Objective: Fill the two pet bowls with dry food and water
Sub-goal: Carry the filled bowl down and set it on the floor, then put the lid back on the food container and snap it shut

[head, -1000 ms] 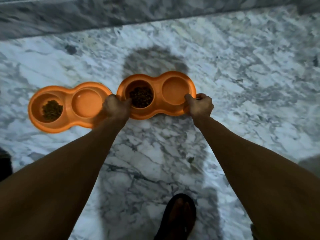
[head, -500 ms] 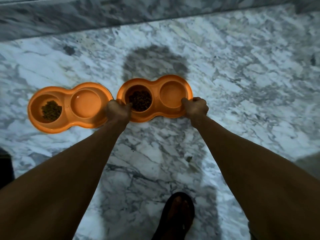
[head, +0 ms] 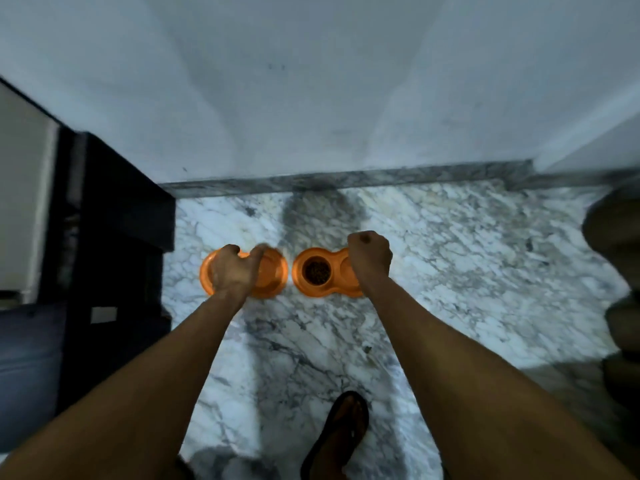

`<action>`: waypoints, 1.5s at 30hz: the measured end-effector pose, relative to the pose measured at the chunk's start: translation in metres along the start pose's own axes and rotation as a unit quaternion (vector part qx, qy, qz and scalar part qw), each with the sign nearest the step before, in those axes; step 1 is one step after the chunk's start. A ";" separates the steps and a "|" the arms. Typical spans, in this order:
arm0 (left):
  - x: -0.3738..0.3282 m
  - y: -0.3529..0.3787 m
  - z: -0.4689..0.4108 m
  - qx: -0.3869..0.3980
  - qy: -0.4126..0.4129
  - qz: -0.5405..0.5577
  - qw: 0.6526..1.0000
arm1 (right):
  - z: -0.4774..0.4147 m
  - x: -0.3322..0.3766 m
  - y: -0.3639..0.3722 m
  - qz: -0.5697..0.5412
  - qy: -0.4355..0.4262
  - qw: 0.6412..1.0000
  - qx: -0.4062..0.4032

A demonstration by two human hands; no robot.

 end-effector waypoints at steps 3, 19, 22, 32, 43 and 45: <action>-0.037 -0.086 0.064 -0.017 0.023 0.013 1.000 | 0.077 0.068 -0.001 0.010 -0.022 1.000 0.019; 0.041 -0.527 0.250 -0.175 0.105 0.081 0.976 | 0.483 0.296 0.185 0.053 -0.217 0.967 0.119; 0.074 -0.606 0.268 -0.210 0.121 0.103 0.965 | 0.545 0.316 0.236 0.052 -0.237 0.961 0.129; 0.162 -0.791 0.269 -0.270 0.128 0.128 0.946 | 0.671 0.386 0.396 0.080 -0.278 0.935 0.206; 0.233 -0.960 0.149 -0.289 0.118 0.130 0.941 | 0.694 0.481 0.607 0.088 -0.303 0.922 0.224; 0.240 -0.990 0.128 -0.289 0.115 0.123 0.943 | 0.693 0.499 0.640 0.085 -0.299 0.923 0.226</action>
Point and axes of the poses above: each hand's wrist, its own z-axis away from the middle knuckle, its own y-axis out of the palm, x = y × z, the point moved 7 cm from there along -z, towards the middle knuckle, and after that the axes turned 6 degrees about x, right-handed, at the moved point
